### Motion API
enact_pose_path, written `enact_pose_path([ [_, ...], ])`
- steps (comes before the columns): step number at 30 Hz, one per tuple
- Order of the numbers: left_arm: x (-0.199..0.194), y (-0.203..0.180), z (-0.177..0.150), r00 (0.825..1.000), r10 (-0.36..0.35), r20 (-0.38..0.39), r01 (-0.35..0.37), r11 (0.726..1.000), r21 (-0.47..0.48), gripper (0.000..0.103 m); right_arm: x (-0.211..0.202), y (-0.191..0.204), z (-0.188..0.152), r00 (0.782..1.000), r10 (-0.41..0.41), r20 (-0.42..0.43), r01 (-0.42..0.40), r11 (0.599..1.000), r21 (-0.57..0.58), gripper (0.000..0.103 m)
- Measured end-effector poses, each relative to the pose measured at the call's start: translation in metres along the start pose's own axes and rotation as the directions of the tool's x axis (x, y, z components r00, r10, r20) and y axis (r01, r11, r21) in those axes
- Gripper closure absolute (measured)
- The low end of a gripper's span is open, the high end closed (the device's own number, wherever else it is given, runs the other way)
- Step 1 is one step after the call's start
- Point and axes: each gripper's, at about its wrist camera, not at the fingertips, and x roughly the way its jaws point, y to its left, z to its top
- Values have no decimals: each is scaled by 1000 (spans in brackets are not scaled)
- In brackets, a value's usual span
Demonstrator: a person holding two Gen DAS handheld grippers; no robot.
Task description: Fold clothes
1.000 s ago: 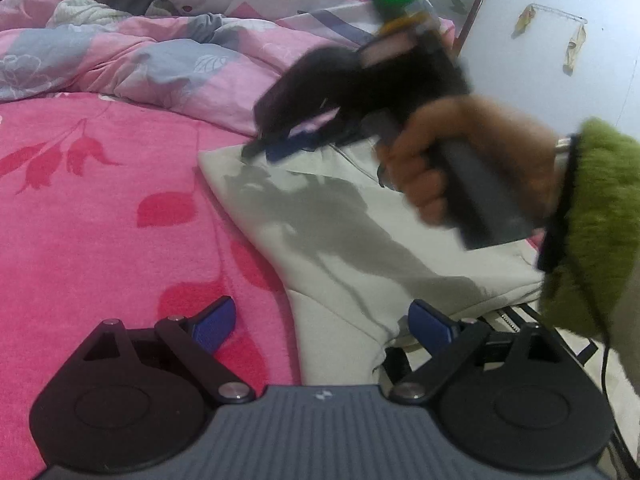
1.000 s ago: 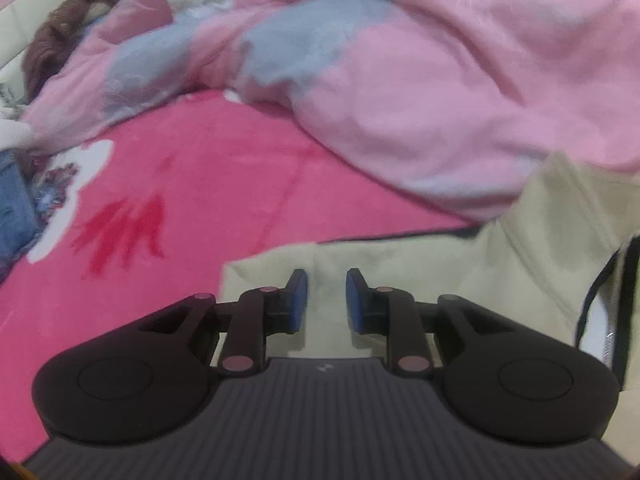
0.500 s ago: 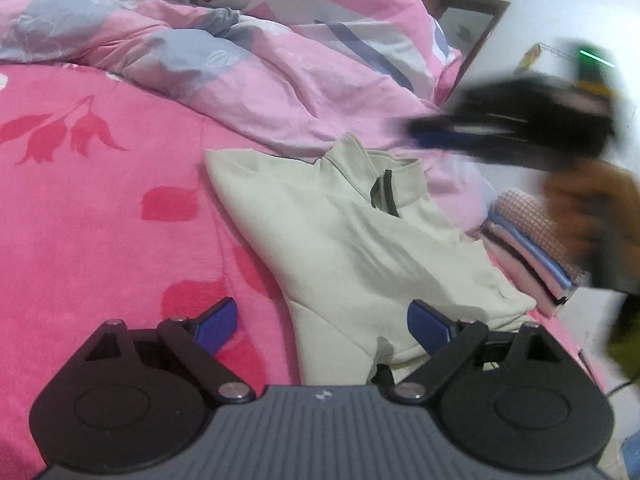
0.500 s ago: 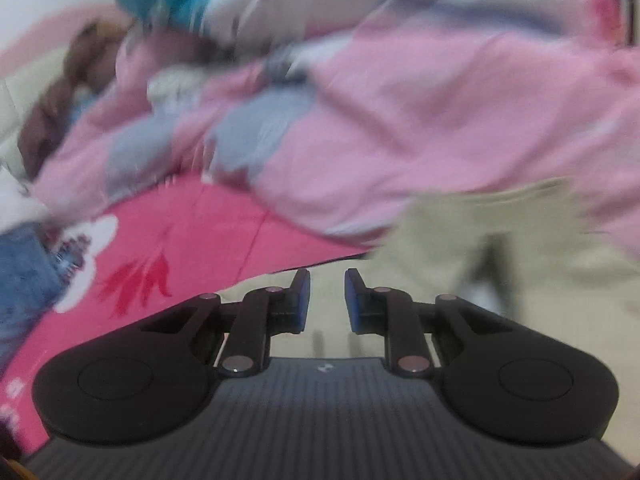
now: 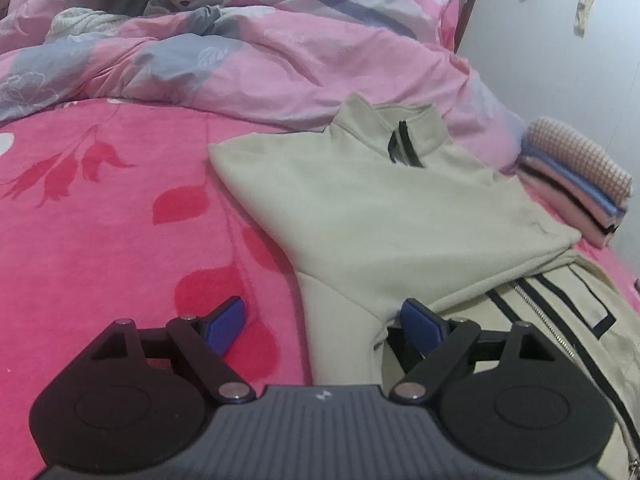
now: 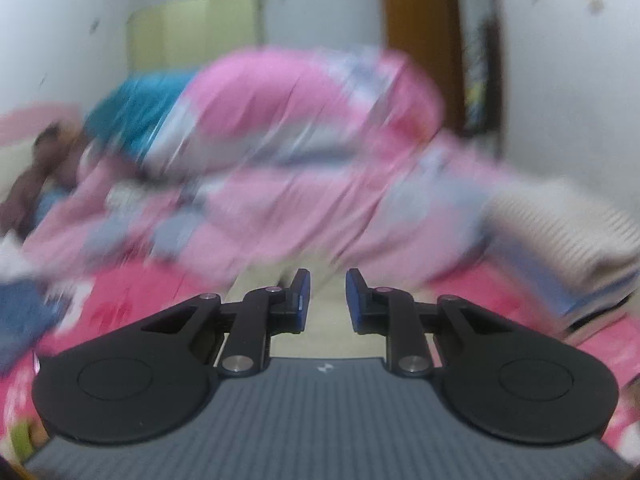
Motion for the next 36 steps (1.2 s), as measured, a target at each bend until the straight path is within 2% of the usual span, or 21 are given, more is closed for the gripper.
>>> enact_pose_path([
  [2, -1, -3, -1, 1000, 15, -10, -15, 1000, 24, 17, 53, 16, -32, 988, 104, -115, -104, 995, 9, 86],
  [4, -2, -7, -2, 999, 31, -20, -30, 998, 49, 17, 99, 39, -55, 970, 165, -177, -170, 985, -16, 88],
  [7, -4, -12, -4, 998, 54, -34, -51, 995, 85, 17, 143, 72, -80, 965, 155, -211, -188, 972, -143, 89],
  [11, -7, -13, -5, 997, 60, -43, -55, 993, 105, 17, 172, 89, -125, 966, 96, -238, -160, 951, -265, 90],
  [16, -16, -1, -2, 999, -1, -41, 2, 999, 44, 18, 151, 99, -114, 974, 110, -198, -164, 946, -281, 91],
  [19, -22, 8, 2, 999, -32, -39, 32, 999, -17, 21, 147, 106, -109, 976, 128, -178, -175, 944, -280, 91],
  [21, -26, 13, 5, 998, -48, -30, 46, 997, -59, 21, 162, 112, -117, 963, 144, -227, -202, 944, -259, 91],
  [23, -28, 15, 10, 998, -54, -13, 53, 995, -84, 21, 166, 115, -133, 966, 130, -224, -190, 943, -272, 91],
  [27, -11, -2, 23, 1000, -23, 4, 23, 999, -43, 21, 156, 114, -134, 964, 135, -231, -188, 956, -226, 91],
  [29, 7, -13, 24, 1000, -1, -18, 1, 1000, -13, 21, 154, 113, -137, 964, 136, -228, -187, 958, -218, 91],
  [32, 26, -29, 17, 996, 78, -37, -75, 994, 84, 19, 148, 113, -137, 961, 125, -245, -183, 956, -228, 91],
  [33, 27, -31, 16, 996, 85, -36, -82, 992, 96, 18, 144, 112, -134, 960, 122, -251, -181, 956, -229, 91],
  [36, 27, -26, 15, 997, 63, -32, -61, 995, 74, 18, 133, 95, -116, 983, 57, -177, -98, 968, -233, 91],
])
